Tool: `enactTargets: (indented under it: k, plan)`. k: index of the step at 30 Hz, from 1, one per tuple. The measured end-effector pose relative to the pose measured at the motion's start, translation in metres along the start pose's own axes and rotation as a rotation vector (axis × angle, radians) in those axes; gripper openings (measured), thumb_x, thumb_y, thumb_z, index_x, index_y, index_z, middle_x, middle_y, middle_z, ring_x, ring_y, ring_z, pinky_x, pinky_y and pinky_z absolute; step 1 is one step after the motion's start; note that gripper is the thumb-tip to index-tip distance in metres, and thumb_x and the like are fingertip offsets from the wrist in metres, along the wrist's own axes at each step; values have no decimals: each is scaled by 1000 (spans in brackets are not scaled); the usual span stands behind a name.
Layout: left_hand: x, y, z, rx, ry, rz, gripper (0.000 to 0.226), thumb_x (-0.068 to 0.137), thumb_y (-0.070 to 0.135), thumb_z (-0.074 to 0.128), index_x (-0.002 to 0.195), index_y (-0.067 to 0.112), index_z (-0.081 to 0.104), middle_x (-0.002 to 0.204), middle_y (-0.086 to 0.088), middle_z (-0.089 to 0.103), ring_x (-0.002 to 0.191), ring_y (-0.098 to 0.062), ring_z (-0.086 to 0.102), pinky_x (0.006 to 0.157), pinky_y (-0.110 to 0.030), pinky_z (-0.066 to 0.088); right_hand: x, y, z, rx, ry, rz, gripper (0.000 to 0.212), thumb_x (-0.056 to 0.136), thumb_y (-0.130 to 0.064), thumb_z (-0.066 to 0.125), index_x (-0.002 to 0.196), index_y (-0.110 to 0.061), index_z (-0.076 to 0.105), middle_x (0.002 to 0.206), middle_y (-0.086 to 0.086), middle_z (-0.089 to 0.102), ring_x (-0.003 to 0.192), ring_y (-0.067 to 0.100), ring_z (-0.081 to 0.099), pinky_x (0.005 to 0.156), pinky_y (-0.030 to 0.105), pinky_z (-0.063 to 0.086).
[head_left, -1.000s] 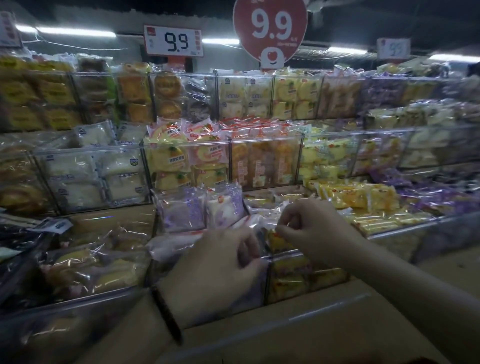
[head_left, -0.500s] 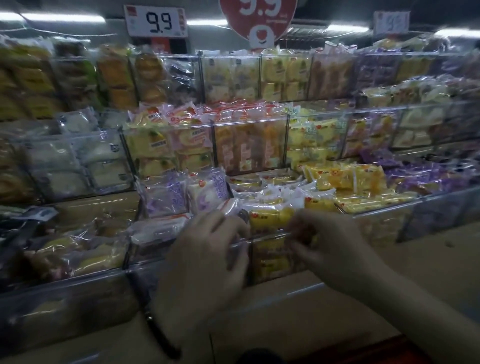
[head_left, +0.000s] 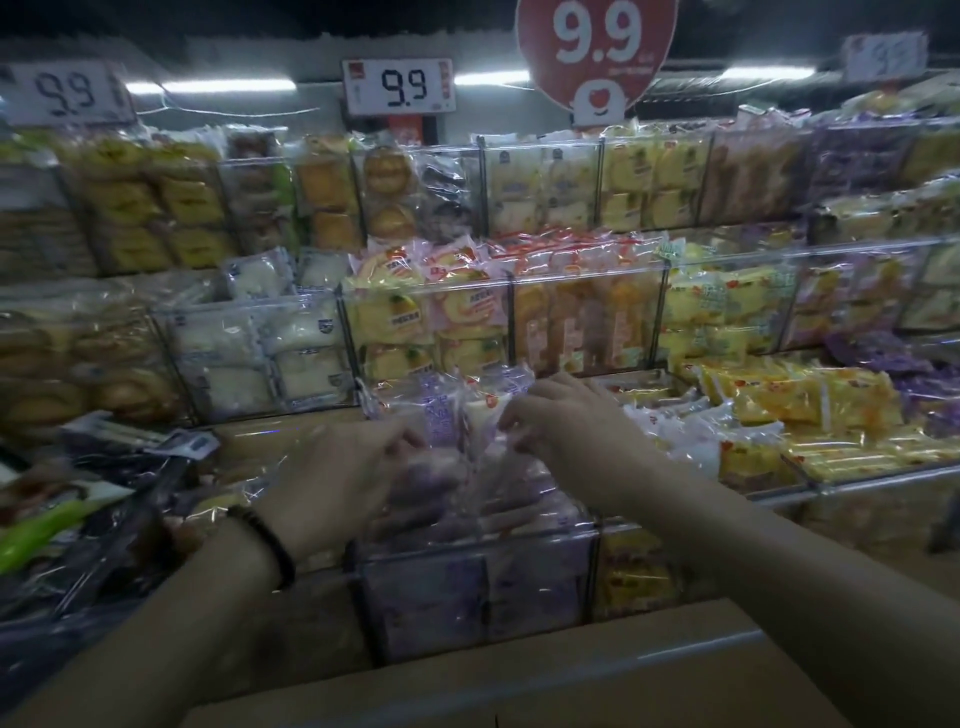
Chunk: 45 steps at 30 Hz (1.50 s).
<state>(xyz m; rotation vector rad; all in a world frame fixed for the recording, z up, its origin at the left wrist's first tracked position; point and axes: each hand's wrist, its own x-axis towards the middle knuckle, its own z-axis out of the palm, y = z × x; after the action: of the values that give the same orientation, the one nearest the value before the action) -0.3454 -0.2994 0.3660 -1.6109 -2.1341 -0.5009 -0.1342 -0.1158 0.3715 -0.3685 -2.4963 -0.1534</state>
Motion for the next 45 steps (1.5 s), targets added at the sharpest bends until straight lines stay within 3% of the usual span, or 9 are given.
enactTargets:
  k: [3, 6, 9, 15, 20, 24, 31, 41, 45]
  plan:
    - [33, -20, -2, -131, -1, 3, 30, 97, 14, 65, 107, 42, 58, 95, 20, 71, 90, -7, 70, 77, -35, 58, 24, 3, 1, 74, 1, 71, 21, 104, -27, 59, 120, -39, 62, 127, -15, 64, 120, 16, 50, 102, 41, 41]
    - [65, -28, -5, -250, -105, 15, 24, 103, 16, 60, 100, 40, 63, 91, 18, 71, 85, 4, 67, 74, -21, 53, 52, 13, -2, 138, -83, 68, 15, 105, -27, 58, 106, -40, 65, 112, -14, 67, 112, 20, 51, 98, 46, 41]
    - [84, -27, 6, -295, -165, 30, 25, 104, 16, 59, 95, 40, 61, 92, 13, 73, 88, -2, 69, 77, -27, 54, 72, 25, -3, 168, -112, 82, 23, 108, -23, 53, 94, -41, 59, 104, -5, 68, 111, 30, 54, 100, 51, 44]
    - [78, -30, 43, -89, 8, 110, 12, 99, 22, 64, 102, 34, 65, 101, 14, 64, 96, -11, 59, 89, -39, 54, 65, 17, 40, -217, -90, -3, 38, 97, -7, 61, 125, -33, 64, 120, -1, 67, 122, 26, 49, 101, 50, 34]
    - [74, -34, 39, -14, 121, 82, 12, 99, 27, 63, 108, 34, 67, 109, 12, 68, 95, -15, 56, 92, -46, 51, 68, 12, 37, -284, 91, -82, 46, 87, -4, 70, 124, -32, 71, 112, 0, 66, 105, 25, 54, 85, 39, 44]
    - [68, -30, 39, -8, 128, 72, 12, 103, 36, 54, 111, 40, 62, 113, 14, 65, 98, -15, 58, 93, -46, 51, 64, 1, 40, -132, -55, 41, 44, 94, -5, 65, 132, -25, 55, 129, 3, 58, 89, 23, 63, 65, 35, 56]
    - [49, 5, 14, -143, 342, 88, 11, 99, 25, 60, 110, 25, 62, 99, 10, 56, 89, -13, 58, 81, -38, 52, 50, 6, 7, 27, 7, 169, 31, 99, -31, 68, 128, -30, 57, 126, -5, 61, 102, 17, 63, 85, 39, 59]
    - [6, 114, 24, -548, -19, 133, 6, 95, 32, 72, 95, 33, 67, 78, 12, 68, 70, -2, 63, 66, -24, 50, -33, 20, -56, 217, 62, 257, 7, 94, -31, 74, 88, -29, 71, 79, -14, 67, 72, 2, 62, 61, 21, 49]
    - [2, 169, 43, -698, -274, 173, 8, 96, 40, 71, 100, 36, 67, 88, 9, 70, 75, -5, 66, 71, -32, 58, -89, 34, -74, 364, -60, 338, 10, 93, -34, 73, 84, -32, 74, 70, -6, 71, 63, 8, 66, 58, 32, 56]
